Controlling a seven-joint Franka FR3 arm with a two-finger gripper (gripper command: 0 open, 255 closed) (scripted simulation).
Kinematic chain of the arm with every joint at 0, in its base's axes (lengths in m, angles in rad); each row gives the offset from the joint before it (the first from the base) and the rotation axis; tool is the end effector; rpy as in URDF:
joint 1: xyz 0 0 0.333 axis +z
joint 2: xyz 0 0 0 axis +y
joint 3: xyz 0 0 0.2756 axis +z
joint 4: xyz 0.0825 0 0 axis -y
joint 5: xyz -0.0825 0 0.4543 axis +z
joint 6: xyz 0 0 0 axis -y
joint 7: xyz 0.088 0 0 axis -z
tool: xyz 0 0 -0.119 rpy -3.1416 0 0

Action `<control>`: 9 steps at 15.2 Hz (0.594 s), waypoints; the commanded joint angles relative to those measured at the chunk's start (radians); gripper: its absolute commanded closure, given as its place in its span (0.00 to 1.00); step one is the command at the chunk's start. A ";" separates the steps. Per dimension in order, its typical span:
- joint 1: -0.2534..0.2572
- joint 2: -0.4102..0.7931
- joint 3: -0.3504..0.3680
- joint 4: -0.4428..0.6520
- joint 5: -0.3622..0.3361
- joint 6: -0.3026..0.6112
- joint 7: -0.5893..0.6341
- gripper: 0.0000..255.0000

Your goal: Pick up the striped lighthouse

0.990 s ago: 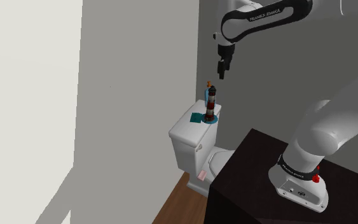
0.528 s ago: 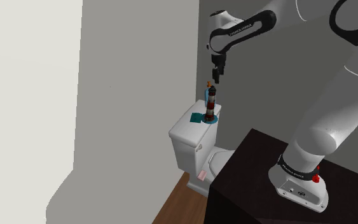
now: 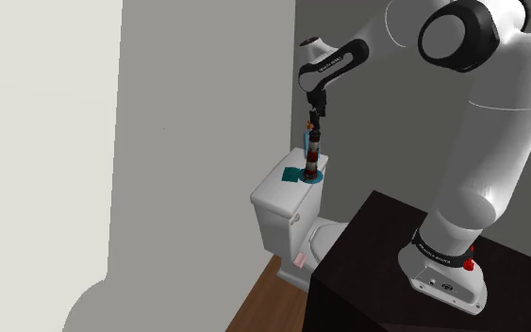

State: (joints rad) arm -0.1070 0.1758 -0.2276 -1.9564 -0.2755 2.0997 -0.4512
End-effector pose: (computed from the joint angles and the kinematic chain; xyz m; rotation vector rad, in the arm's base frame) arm 0.6028 -0.2254 0.3015 2.8678 0.3790 -0.1940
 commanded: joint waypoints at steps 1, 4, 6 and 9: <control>-0.011 0.079 -0.005 0.059 0.000 0.012 -0.018 0.00; -0.031 0.196 -0.010 0.157 0.003 0.022 -0.048 0.00; -0.033 0.210 -0.010 0.158 0.002 0.033 -0.046 0.00; -0.035 0.230 -0.010 0.146 0.002 0.065 -0.038 0.00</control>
State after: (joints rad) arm -0.1427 0.4006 -0.2374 -1.8004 -0.2722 2.1503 -0.4950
